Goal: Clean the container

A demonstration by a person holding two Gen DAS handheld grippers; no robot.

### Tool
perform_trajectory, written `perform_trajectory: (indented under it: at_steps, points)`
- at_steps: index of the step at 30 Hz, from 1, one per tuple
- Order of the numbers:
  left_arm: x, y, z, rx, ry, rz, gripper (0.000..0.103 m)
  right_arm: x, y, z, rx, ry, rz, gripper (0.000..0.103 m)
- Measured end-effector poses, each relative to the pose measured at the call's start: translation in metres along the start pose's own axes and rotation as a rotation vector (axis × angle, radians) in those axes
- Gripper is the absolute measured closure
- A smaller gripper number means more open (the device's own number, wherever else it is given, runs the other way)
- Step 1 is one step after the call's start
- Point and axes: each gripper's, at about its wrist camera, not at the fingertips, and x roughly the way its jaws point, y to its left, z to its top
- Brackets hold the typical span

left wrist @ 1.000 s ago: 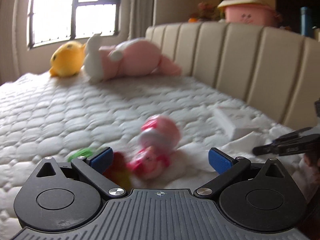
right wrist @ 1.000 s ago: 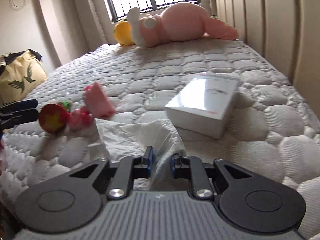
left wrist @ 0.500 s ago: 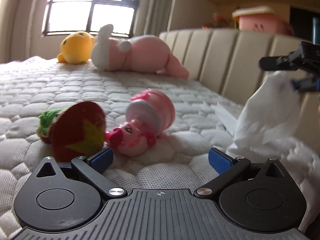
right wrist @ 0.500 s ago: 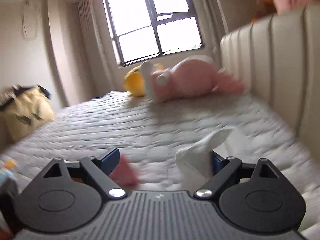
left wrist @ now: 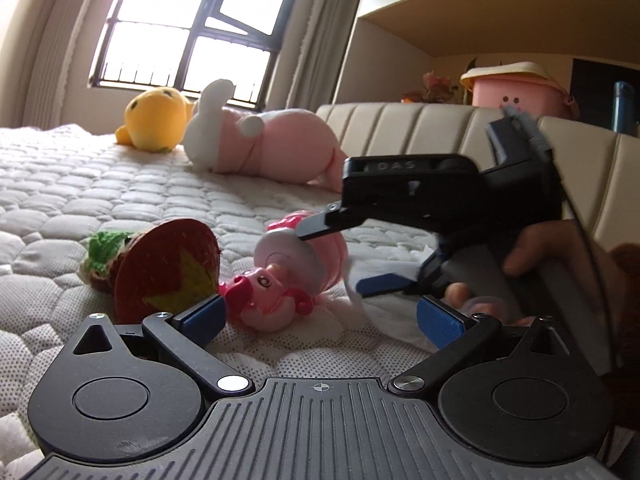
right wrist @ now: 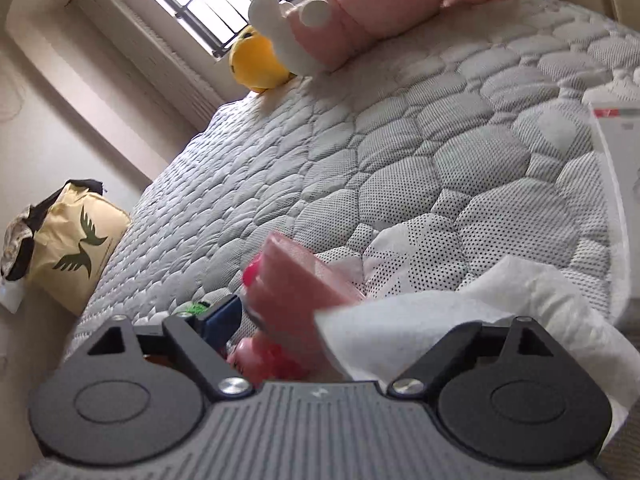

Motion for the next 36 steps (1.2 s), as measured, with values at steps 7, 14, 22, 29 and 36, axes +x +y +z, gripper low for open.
perform_trajectory:
  at_steps: [7,14,22,29,36]
  points:
    - [0.003,0.004,-0.001,-0.033,0.011,-0.011,0.0,0.009,0.006,0.001,-0.028,-0.042,0.041,0.026]
    - [0.009,0.007,-0.001,-0.054,0.041,-0.015,0.0,-0.038,0.035,0.0,-0.232,-0.051,0.037,0.082]
    - [0.012,0.007,0.001,-0.064,0.072,0.01,0.0,-0.095,0.045,-0.016,-0.47,-0.163,-0.179,0.055]
    - [0.015,0.008,0.002,-0.087,0.117,0.05,0.0,-0.102,0.05,-0.026,-0.349,-0.094,0.072,0.022]
    - [0.011,0.008,0.001,-0.086,0.108,0.079,0.0,-0.012,0.013,-0.011,0.191,0.127,0.164,0.022]
